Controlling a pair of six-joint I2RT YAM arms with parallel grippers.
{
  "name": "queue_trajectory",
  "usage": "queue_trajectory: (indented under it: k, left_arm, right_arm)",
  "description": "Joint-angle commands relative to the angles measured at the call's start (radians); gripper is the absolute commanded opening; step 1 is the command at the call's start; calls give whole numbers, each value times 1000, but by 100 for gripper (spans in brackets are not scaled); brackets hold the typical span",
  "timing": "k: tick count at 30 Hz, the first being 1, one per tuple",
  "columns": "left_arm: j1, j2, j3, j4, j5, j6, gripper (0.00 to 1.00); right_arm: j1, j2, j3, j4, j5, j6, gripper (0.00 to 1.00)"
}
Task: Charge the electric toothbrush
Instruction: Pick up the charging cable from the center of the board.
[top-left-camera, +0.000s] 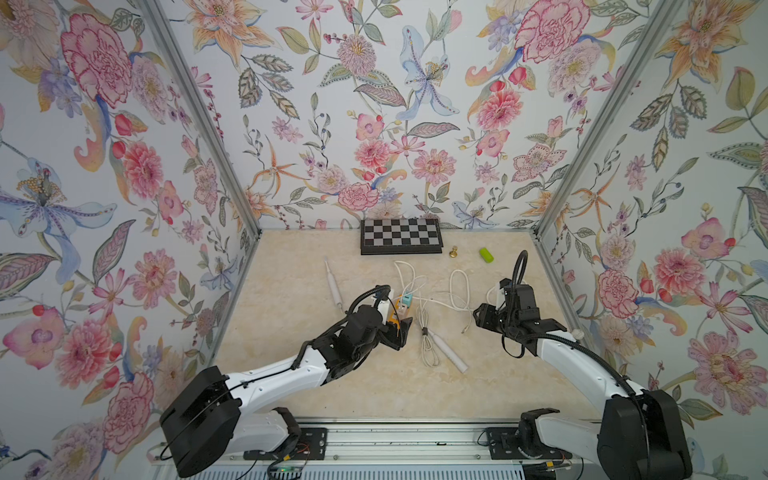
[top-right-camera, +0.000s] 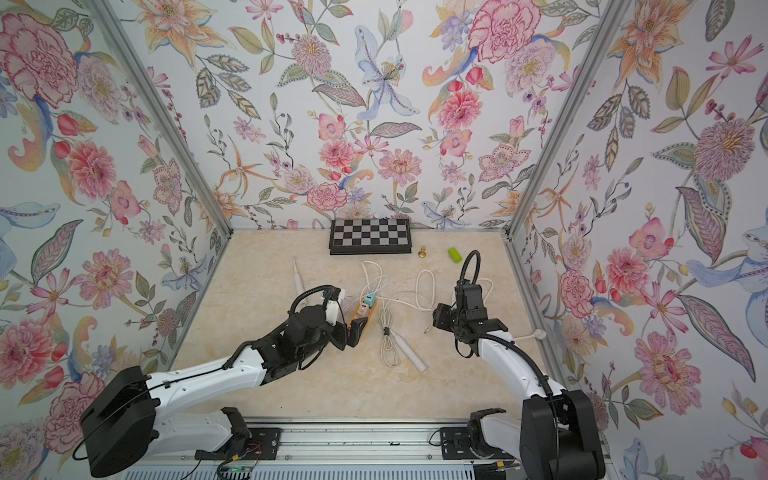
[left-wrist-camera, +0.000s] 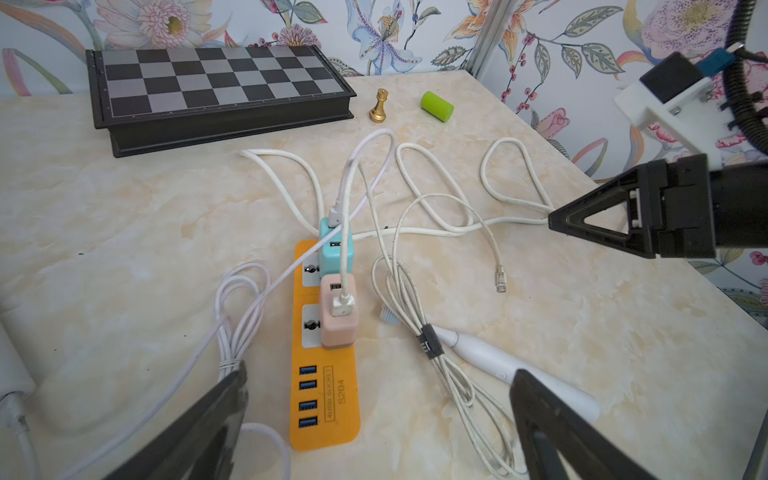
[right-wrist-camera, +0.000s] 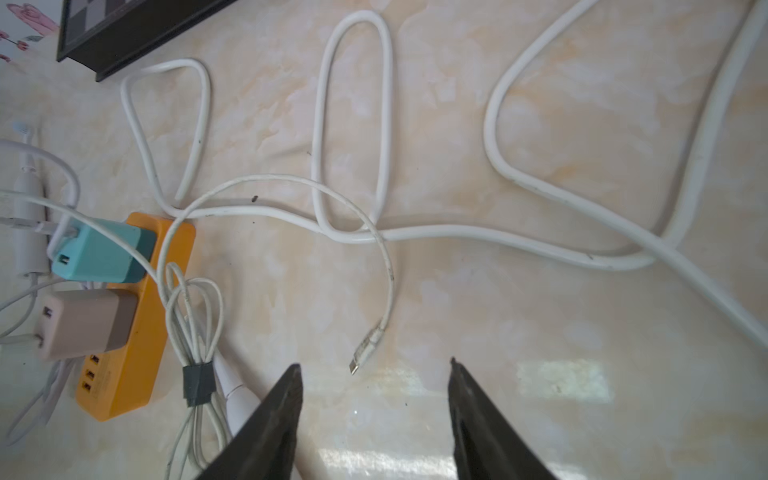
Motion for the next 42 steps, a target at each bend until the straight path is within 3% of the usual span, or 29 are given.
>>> queue_trajectory:
  k: [1,4,14,30,36,42]
  left_arm:
    - [-30,36,35,62,3,-29,99]
    - [-47,59,49,78,3,-30,99]
    - [-54,77,68,63,-9,-17,99]
    - [-54,73,78,19,-38,-2,99]
    - [-54,68,82,11,-43,8,99]
    - [-54,46,115,1,-84,133,99]
  right_arm:
    - [-10,87,14,-39,-46,88,52]
    - [1,161,42,-31,-63,123,45]
    - [110,251,76,-25,67,258,38]
    - [209,398,162,-79,226,288,13]
    - [230,380,162,-81,255,267,3]
    - [247,208,167,-132,267,158,0]
